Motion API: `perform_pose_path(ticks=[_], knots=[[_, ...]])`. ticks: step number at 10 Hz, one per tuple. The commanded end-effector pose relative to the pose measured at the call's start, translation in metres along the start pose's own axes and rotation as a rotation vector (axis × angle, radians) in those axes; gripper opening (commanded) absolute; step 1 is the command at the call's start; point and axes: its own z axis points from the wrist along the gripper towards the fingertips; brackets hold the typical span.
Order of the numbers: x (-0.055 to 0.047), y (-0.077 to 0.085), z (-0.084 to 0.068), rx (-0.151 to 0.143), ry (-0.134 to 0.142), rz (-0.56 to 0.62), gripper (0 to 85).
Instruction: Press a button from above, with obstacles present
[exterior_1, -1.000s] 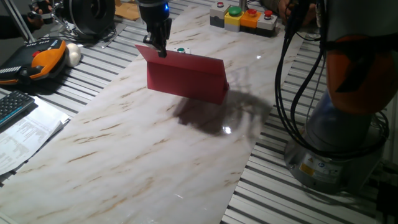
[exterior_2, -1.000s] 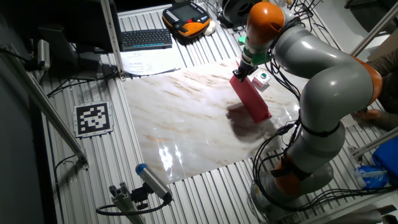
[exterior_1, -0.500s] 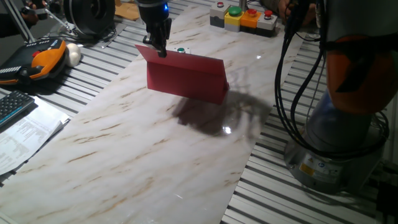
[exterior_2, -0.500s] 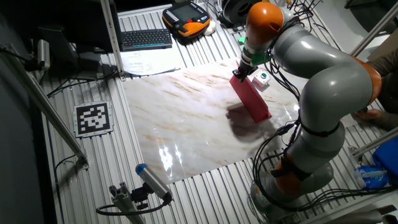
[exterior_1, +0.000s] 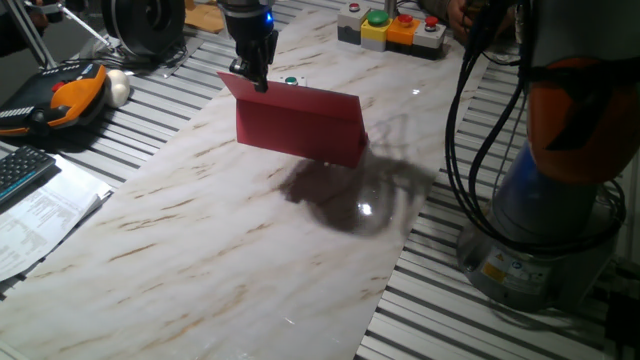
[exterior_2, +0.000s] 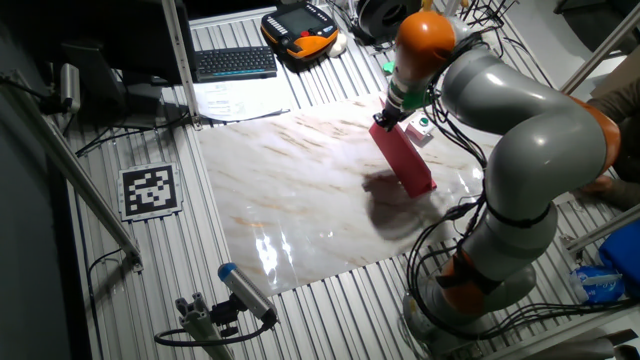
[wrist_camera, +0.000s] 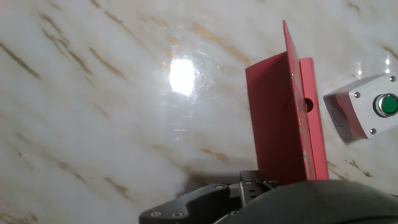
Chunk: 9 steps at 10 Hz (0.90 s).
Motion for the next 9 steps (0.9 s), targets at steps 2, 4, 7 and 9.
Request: perform_pose_path(ticks=[2, 4, 7, 9], knots=[[0.000, 0.000, 0.000, -0.012, 0.005, 0.001, 0.0], [0.000, 0.000, 0.000, 0.009, 0.022, -0.006, 0.0], [-0.012, -0.026, 0.000, 0.035, 0.012, 0.015, 17.0], [-0.025, -0.058, -0.001, 0.034, 0.025, -0.017, 17.0]])
